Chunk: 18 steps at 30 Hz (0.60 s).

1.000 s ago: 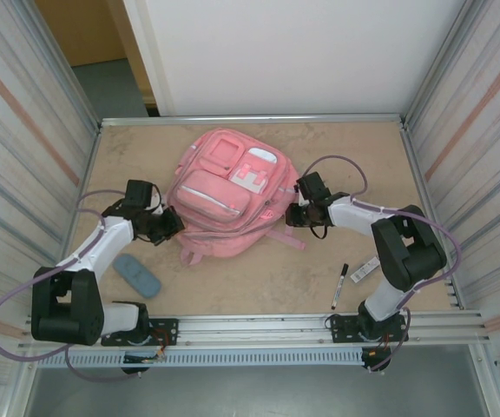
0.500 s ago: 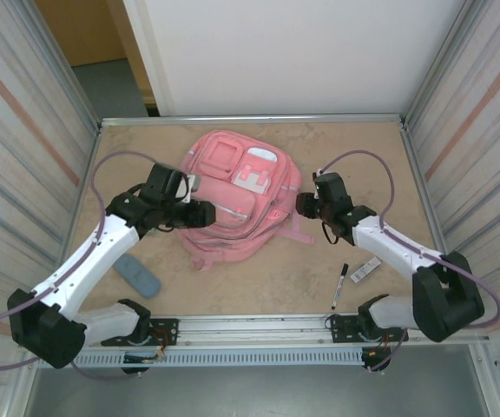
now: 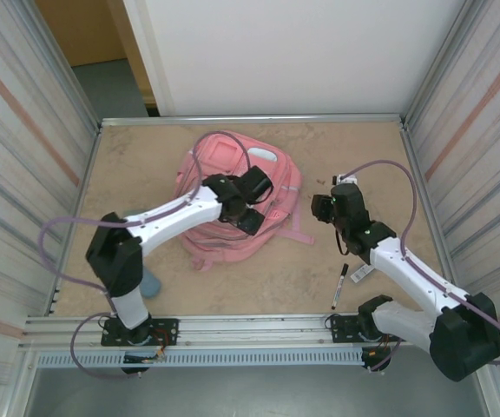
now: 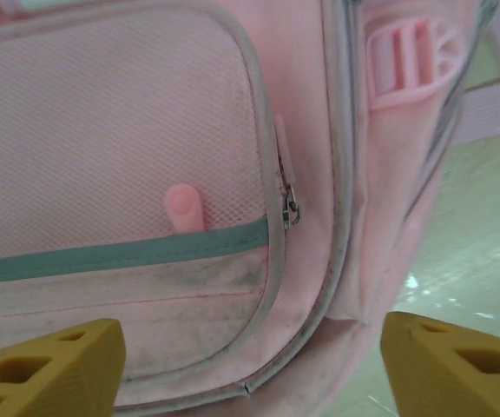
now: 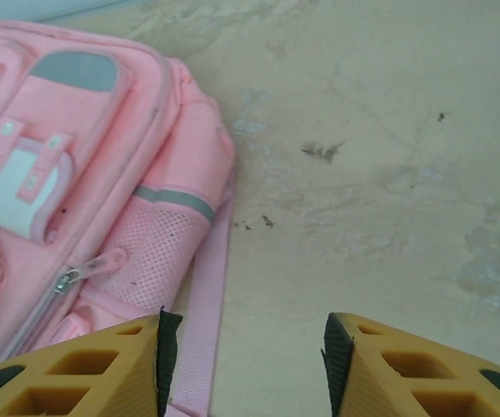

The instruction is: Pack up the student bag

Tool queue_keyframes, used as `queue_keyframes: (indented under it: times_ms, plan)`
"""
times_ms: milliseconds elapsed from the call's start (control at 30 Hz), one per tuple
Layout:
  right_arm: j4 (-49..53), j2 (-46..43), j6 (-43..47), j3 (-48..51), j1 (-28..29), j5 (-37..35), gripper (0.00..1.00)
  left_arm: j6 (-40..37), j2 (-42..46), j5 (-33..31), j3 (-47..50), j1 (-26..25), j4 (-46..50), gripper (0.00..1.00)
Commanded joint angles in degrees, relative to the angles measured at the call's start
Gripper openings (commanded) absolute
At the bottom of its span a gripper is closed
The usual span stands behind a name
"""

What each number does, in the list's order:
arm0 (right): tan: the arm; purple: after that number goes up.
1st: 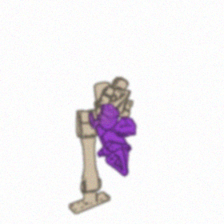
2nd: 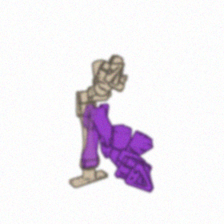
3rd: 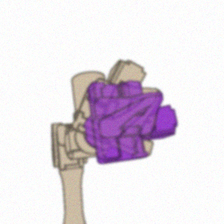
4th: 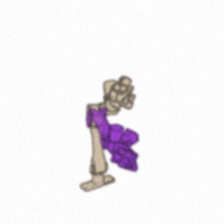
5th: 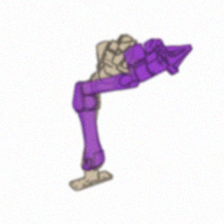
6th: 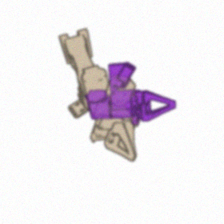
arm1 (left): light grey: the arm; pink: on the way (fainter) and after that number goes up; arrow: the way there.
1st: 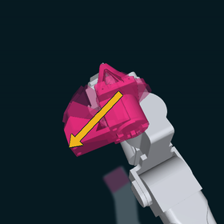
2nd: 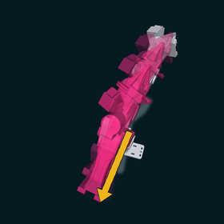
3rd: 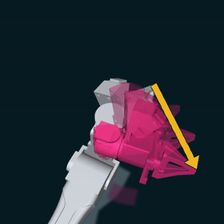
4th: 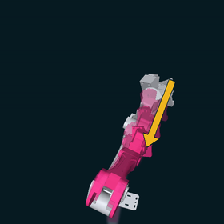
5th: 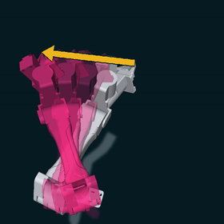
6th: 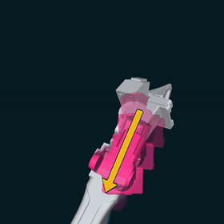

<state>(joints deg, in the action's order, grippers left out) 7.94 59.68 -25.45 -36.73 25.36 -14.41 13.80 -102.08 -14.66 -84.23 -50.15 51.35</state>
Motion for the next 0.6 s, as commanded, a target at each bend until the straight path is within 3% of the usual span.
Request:
queue_keyframes:
  times_ms: [0,167,233,300,467,567]
  plan:
    - [2.39,-1.92,-2.7,1.6,-0.4,-0.05,0.49,0.76,-3.67,-8.71,-3.14,-0.51,6.33,0.97]
    - [3.54,-1.74,-4.93,1.05,-0.15,6.18,0.49,4.46,-11.25,-11.66,-7.69,0.65,11.76,0.95]
    - [3.02,-2.09,-5.31,1.6,0.2,6.07,0.49,4.46,-12.7,-12.45,-8.67,0.76,12.02,0.79]
    - [2.29,-2.24,-5.65,1.75,0.12,6.7,0.49,4.76,-12.86,-12.86,-9.09,0.78,12.19,0.52]
    - [4.27,-1.84,-4.22,0.02,0.91,8.71,0.49,2.36,-11.65,-12.47,-10.55,0.46,10.89,0.03]
    - [2.95,-0.5,-3.27,0.0,1.0,10.31,0.5,2.68,-10.58,-13.89,-12.21,0.4,12.59,0.0]
